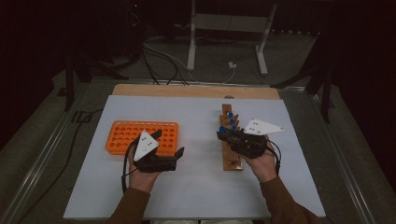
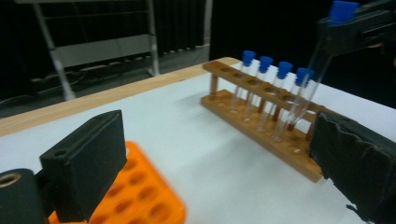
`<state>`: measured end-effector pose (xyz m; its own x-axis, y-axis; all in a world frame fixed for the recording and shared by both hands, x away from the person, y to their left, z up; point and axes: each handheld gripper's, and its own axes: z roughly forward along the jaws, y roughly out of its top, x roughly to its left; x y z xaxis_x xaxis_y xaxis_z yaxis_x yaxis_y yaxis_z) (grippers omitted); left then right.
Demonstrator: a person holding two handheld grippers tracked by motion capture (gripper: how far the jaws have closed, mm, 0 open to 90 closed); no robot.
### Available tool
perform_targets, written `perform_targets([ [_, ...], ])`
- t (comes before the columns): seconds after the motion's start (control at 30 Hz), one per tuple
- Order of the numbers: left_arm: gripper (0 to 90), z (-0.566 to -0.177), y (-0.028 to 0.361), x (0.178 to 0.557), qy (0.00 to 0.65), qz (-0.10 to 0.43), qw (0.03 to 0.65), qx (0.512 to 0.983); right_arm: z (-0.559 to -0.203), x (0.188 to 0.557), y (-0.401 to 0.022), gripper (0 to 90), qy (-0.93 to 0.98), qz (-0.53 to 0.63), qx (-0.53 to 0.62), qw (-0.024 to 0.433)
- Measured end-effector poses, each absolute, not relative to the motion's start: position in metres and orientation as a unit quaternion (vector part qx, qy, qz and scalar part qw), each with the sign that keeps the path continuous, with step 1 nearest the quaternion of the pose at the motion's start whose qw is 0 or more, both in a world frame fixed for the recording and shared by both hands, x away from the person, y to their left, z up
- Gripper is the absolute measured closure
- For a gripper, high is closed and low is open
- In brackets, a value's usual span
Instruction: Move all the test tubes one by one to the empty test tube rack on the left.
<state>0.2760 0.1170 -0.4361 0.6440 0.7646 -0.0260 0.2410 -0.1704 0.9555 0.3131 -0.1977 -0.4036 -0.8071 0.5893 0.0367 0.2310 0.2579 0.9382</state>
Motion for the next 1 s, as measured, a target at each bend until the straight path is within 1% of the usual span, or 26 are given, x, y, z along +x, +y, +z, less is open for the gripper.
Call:
perform_targets([
  [0.03,5.8,-0.437,0.112,0.278,0.344,0.238,0.543,0.728,-0.404,0.314,-0.194,76.5,0.778,0.547,0.264,0.16],
  [0.07,6.1,-0.438,0.102,0.284,0.339,0.222,0.545,0.734,-0.404,0.315,-0.191,76.5,0.779,0.547,0.263,0.157],
  [0.13,6.1,-0.438,0.097,0.286,0.336,0.217,0.546,0.736,-0.404,0.315,-0.188,76.4,0.78,0.546,0.262,0.154],
  [0.3,9.9,-0.44,0.075,0.294,0.318,0.202,0.542,0.751,-0.402,0.319,-0.173,76.5,0.784,0.547,0.256,0.142],
  [0.33,15.4,-0.44,0.071,0.295,0.317,0.202,0.543,0.751,-0.401,0.319,-0.168,76.5,0.785,0.547,0.253,0.14],
  [0.4,20.1,-0.44,0.066,0.297,0.316,0.201,0.54,0.754,-0.401,0.319,-0.163,76.4,0.786,0.548,0.251,0.136],
  [0.47,30.5,-0.44,0.064,0.297,0.308,0.198,0.542,0.756,-0.401,0.32,-0.16,76.4,0.787,0.547,0.251,0.135],
  [0.5,30.5,-0.44,0.063,0.297,0.304,0.198,0.543,0.757,-0.401,0.32,-0.16,76.4,0.787,0.547,0.251,0.135],
  [0.53,40.8,-0.44,0.062,0.297,0.302,0.196,0.547,0.756,-0.402,0.32,-0.157,76.4,0.789,0.546,0.25,0.132],
  [0.6,52.4,-0.44,0.063,0.298,0.294,0.192,0.551,0.757,-0.403,0.32,-0.154,76.5,0.791,0.544,0.249,0.129],
  [0.8,68.5,-0.439,0.061,0.298,0.278,0.186,0.55,0.765,-0.404,0.32,-0.152,76.5,0.792,0.545,0.246,0.125],
  [0.83,68.5,-0.439,0.06,0.298,0.276,0.187,0.549,0.766,-0.404,0.32,-0.152,76.5,0.792,0.545,0.246,0.125],
  [0.87,73.6,-0.439,0.06,0.298,0.274,0.188,0.549,0.768,-0.404,0.32,-0.152,76.4,0.791,0.546,0.246,0.123],
  [0.9,76.2,-0.439,0.06,0.298,0.272,0.188,0.548,0.768,-0.404,0.321,-0.152,76.5,0.791,0.547,0.245,0.122],
  [1.0,78.0,-0.439,0.06,0.299,0.269,0.188,0.545,0.771,-0.404,0.321,-0.152,76.4,0.791,0.547,0.246,0.119],
])
